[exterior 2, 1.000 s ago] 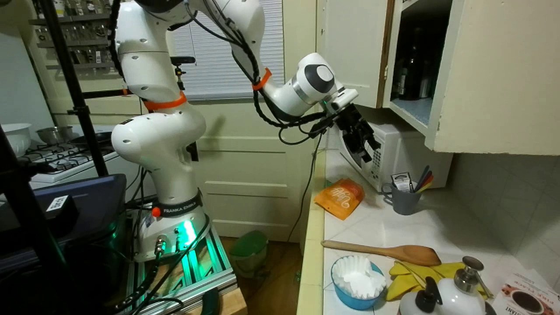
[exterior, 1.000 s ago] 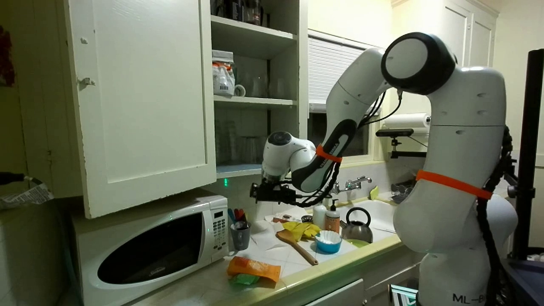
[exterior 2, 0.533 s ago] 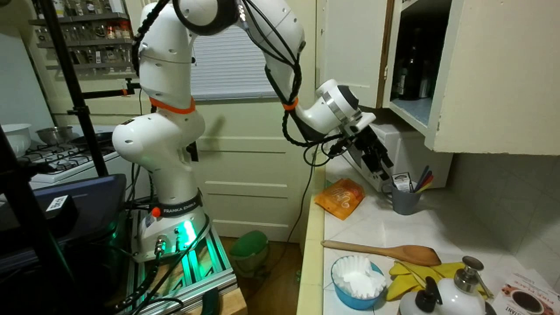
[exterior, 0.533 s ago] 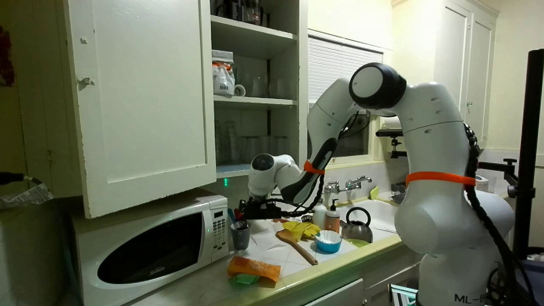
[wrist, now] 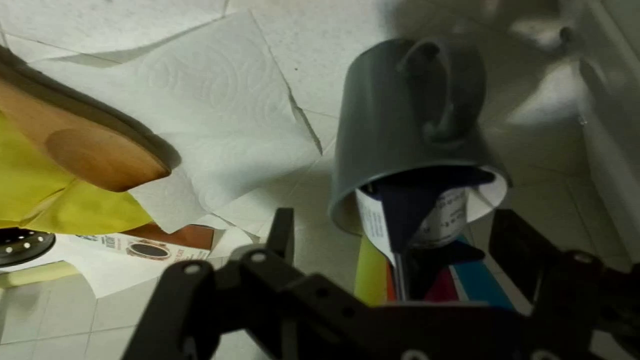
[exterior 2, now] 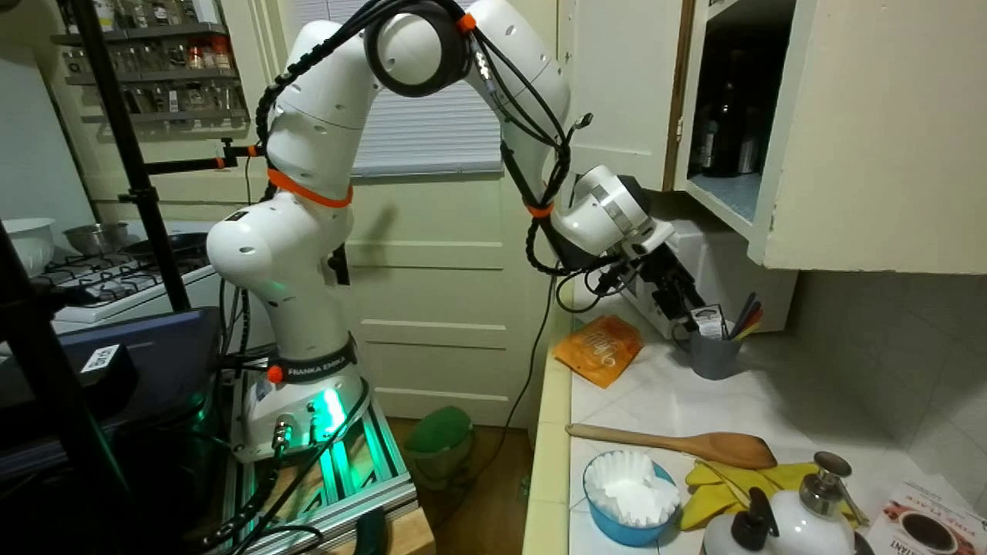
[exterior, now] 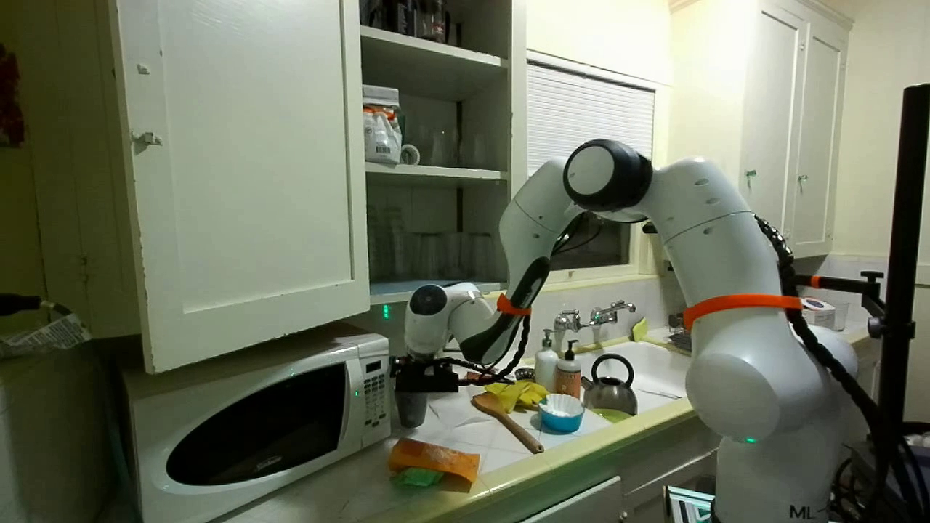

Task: Remove the blue object from the grey mug and put it on the countertop

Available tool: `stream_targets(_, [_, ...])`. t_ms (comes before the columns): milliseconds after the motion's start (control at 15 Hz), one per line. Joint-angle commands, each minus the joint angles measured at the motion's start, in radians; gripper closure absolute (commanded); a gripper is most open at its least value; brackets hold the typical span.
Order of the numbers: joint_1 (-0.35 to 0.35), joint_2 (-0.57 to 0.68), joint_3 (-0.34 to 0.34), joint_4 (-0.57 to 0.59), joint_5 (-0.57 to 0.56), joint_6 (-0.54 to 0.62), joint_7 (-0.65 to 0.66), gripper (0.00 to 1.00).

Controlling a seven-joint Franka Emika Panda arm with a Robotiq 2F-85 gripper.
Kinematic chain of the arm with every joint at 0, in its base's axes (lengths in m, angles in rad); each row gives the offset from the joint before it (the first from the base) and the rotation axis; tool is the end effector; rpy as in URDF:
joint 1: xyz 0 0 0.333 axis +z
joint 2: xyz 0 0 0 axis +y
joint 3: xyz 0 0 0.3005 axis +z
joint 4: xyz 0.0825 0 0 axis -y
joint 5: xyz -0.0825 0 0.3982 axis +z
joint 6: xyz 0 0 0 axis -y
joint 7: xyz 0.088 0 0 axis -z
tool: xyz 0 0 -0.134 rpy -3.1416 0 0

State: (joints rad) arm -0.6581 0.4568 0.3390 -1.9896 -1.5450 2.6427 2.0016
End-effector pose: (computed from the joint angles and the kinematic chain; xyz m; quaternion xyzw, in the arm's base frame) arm 0.6030 -0.1874 0.2085 0.8059 -0.4655 0.3353 0.1462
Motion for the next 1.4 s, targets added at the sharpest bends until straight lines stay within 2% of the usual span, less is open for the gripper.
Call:
stream_targets(0, [0.013,0.035,-0.002,0.049,-0.044,0.018,0.061,0.00])
stream_targets(133, [0.013,0.035,-0.006,0.053,-0.044,0.014,0.067,0.00])
stream_targets(200, [0.011,0.037,-0.008,0.056,-0.043,0.012,0.074,0.22])
stream_targets(267, [0.012,0.039,-0.010,0.058,-0.047,0.011,0.078,0.26])
stream_targets(867, [0.027,0.008,-0.004,0.042,-0.067,-0.010,0.124,0.96])
stream_targets(1000, [0.031,-0.028,0.002,0.008,-0.066,-0.013,0.149,1.00])
stream_targets(1133, [0.035,-0.072,0.002,-0.028,-0.090,-0.018,0.201,0.98])
stream_targets(1333, [0.039,-0.145,-0.001,-0.079,-0.187,-0.035,0.327,0.98])
